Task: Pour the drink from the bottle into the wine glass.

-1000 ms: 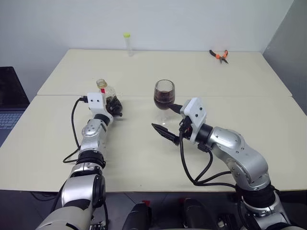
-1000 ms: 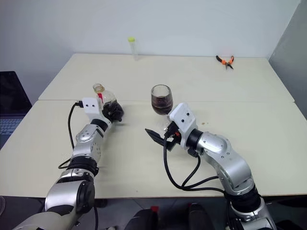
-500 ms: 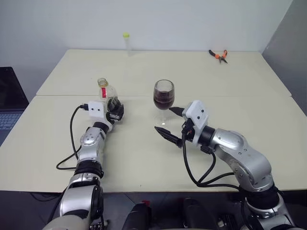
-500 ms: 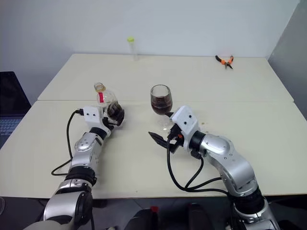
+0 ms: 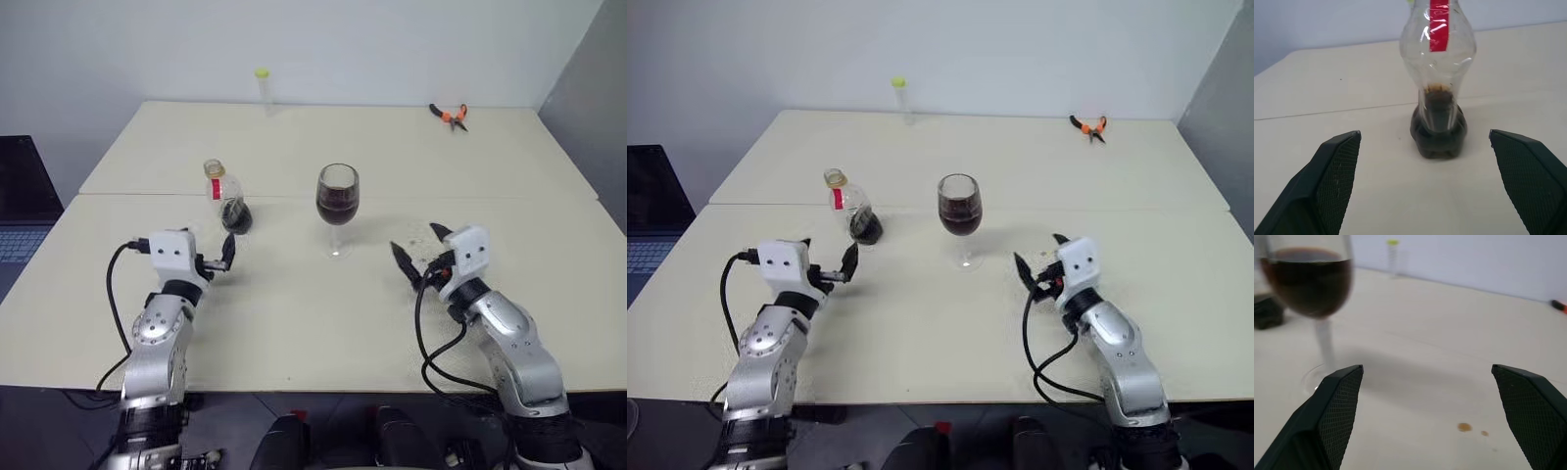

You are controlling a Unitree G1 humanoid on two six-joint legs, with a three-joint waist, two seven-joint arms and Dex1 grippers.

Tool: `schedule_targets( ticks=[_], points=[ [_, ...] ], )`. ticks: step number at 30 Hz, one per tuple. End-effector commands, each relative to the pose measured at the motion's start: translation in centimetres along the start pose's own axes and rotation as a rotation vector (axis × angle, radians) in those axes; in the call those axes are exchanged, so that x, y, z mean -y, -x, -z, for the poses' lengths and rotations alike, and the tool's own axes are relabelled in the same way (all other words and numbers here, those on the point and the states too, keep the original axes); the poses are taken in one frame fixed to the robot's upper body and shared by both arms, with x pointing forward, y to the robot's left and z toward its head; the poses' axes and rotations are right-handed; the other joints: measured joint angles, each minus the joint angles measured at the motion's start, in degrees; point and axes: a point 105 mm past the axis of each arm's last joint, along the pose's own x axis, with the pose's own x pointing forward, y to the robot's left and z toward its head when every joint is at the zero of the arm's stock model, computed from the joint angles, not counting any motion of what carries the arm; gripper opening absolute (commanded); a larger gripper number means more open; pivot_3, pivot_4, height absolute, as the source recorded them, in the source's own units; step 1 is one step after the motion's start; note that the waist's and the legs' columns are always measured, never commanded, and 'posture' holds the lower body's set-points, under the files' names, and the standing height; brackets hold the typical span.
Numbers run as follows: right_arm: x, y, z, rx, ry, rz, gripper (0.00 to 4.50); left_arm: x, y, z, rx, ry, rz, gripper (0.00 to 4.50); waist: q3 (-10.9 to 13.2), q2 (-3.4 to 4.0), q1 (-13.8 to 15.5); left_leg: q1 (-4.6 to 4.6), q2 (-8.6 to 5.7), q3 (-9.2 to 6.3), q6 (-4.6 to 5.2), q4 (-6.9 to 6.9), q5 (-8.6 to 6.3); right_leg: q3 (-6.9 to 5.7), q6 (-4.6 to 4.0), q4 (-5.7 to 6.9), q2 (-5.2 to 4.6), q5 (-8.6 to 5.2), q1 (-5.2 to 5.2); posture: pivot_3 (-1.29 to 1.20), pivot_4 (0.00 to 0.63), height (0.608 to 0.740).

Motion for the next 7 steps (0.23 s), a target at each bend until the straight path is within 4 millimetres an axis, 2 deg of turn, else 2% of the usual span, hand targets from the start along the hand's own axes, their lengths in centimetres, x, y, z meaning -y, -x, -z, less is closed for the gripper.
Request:
schedule_targets(
  ticks=[1, 7],
  points=[
    [0.8, -0.7, -0.6, 0.084, -0.060, 0.074, 4.50, 0.7, 0.3, -1.4, 0.056, -0.001, 0.020, 4.44, 0.00, 0.01, -0.03, 0.02, 0.00, 0.01, 0.00, -0.01, 0.00, 0.01, 0.00, 0.01, 0.05, 0.00, 0.01, 0.00, 0.150, 0.740],
    [1.3, -1.8, 0.2, 0.092, -0.099, 0.109, 4.50, 0.2, 0.7, -1.2, 0.067, 0.001, -0.005, 4.44, 0.00, 0.02, -0.06, 0.02, -0.02, 0.07, 0.00, -0.01, 0.00, 0.03, 0.00, -0.01, 0.12, 0.00, 0.01, 0.00, 0.150, 0.740]
  ],
)
